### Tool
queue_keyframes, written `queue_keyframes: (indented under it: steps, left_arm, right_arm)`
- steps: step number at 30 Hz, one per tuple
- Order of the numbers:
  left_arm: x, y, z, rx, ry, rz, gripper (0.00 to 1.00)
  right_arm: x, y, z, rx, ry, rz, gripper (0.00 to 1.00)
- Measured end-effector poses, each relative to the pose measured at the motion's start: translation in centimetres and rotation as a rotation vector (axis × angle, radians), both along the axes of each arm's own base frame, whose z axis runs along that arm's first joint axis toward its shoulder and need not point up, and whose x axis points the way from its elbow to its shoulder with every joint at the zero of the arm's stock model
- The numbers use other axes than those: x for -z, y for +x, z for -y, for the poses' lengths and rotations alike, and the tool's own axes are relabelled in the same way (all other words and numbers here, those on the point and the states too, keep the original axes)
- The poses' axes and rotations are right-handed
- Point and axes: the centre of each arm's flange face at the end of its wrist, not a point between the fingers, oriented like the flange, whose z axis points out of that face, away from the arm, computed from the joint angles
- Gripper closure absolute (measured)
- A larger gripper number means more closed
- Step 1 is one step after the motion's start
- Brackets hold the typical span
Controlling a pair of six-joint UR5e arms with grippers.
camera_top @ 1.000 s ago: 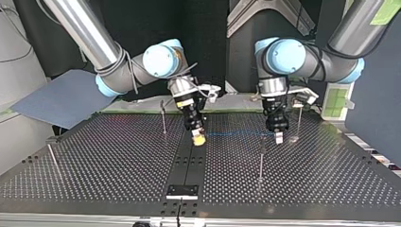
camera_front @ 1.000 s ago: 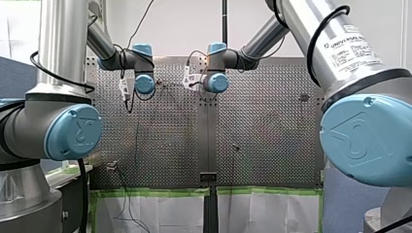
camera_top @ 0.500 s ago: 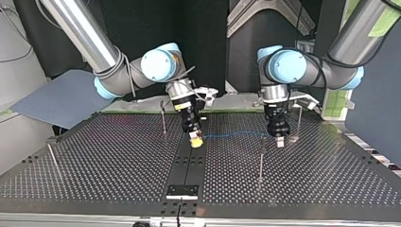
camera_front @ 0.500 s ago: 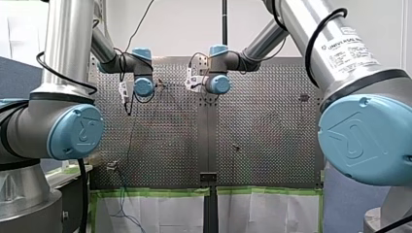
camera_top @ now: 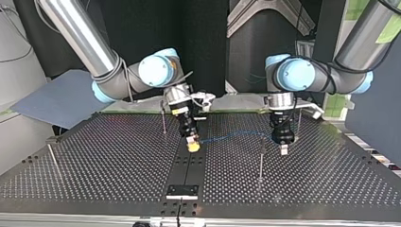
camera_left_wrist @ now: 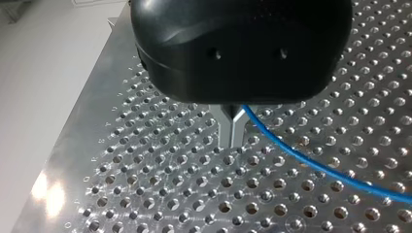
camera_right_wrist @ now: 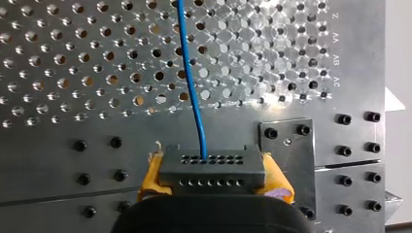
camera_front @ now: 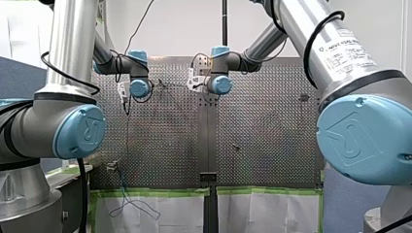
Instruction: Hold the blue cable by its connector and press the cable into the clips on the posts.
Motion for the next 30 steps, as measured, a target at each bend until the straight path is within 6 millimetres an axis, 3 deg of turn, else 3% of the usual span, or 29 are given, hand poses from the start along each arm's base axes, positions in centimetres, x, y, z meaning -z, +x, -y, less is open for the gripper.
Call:
queue_keyframes:
  steps: [16,23,30]
  left_arm:
    - [-3.2,1.9,-0.3,0.049,-0.041,0.052,1.0]
    - [-1.7,3.2,-0.9,0.048,-0.027,0.004,1.0]
    - [-1.1,3.9,-1.4,0.046,-0.015,-0.021,1.0]
  right_arm:
    - [-1.7,-0.3,1.8,-0.008,-0.031,0.019,1.0]
    - [-1.4,-1.4,3.3,0.025,-0.027,0.019,1.0]
    - [0.1,-2.6,5.7,0.092,-0.004,0.006,1.0]
